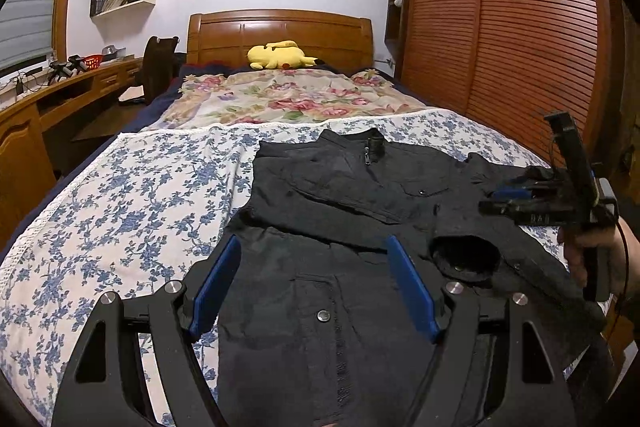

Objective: Fold large clothes

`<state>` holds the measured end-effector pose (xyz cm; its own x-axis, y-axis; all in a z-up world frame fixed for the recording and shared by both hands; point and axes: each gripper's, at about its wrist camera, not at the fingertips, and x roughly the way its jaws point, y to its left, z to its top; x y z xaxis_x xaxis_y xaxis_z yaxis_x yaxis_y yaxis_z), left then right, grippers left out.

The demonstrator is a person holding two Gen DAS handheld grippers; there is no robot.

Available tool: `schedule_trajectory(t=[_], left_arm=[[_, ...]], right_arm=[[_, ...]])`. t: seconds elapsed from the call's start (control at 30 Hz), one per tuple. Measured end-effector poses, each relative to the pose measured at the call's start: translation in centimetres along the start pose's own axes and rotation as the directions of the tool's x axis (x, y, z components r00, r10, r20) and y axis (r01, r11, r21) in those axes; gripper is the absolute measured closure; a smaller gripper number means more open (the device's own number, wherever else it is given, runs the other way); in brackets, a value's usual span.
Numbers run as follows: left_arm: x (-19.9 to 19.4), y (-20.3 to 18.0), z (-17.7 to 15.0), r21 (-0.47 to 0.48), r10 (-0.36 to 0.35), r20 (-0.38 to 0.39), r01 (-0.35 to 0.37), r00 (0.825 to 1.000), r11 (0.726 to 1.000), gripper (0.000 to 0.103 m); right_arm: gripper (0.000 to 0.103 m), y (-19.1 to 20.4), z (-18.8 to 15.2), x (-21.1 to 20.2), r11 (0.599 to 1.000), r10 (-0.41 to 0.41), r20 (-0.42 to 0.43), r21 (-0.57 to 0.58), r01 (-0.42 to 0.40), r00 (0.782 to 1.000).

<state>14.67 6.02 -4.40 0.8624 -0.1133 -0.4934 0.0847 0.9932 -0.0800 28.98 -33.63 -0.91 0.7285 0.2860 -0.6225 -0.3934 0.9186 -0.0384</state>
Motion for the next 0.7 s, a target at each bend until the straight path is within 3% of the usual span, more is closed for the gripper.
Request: schedule_trajectory(t=[0.1, 0.23, 0.27, 0.43, 0.57, 0.63, 0.67, 0.7], left_arm=[[0.5, -0.4, 0.0, 0.002, 0.000, -0.011, 0.000, 1.000, 1.000, 0.026], [0.9, -0.7, -0.2, 0.009, 0.002, -0.023, -0.002, 1.000, 1.000, 0.026], [1.0, -0.7, -0.2, 0.011, 0.003, -0.026, -0.002, 1.000, 1.000, 0.026], [1.0, -0.8, -0.2, 0.011, 0.004, -0.026, -0.003, 1.000, 1.000, 0.026], [0.8, -0.9, -0.2, 0.003, 0.004, -0.019, -0.004, 1.000, 1.000, 0.026], [0.7, -0.9, -0.2, 0.009, 0.003, -0.022, -0.003, 1.000, 1.000, 0.026], [0.7, -0.9, -0.2, 0.013, 0.003, -0.022, -0.003, 1.000, 1.000, 0.026], [0.6, -0.8, -0.1, 0.015, 0.004, -0.022, -0.003, 1.000, 1.000, 0.026]], right_arm=[[0.057, 2.0, -0.5, 1.1, 0.997, 0.032, -0.019, -0.063, -0.034, 0.999], [0.032, 3.6, -0.9, 3.2, 0.992, 0.094, -0.026, -0.084, -0.096, 0.995], [0.031, 3.6, -0.9, 3.9, 0.992, 0.095, -0.039, -0.083, -0.098, 0.995], [0.030, 4.2, -1.7, 7.7, 0.991, 0.022, -0.147, -0.126, -0.041, 0.989], [0.030, 4.1, -2.4, 9.1, 0.983, -0.062, -0.168, -0.181, 0.031, 0.984], [0.061, 3.6, -2.4, 9.1, 0.980, -0.073, -0.168, -0.196, 0.039, 0.983], [0.069, 3.2, -2.4, 9.0, 0.982, -0.044, -0.181, -0.189, 0.009, 0.982], [0.086, 3.3, -2.4, 8.8, 0.984, -0.021, -0.186, -0.176, -0.013, 0.982]])
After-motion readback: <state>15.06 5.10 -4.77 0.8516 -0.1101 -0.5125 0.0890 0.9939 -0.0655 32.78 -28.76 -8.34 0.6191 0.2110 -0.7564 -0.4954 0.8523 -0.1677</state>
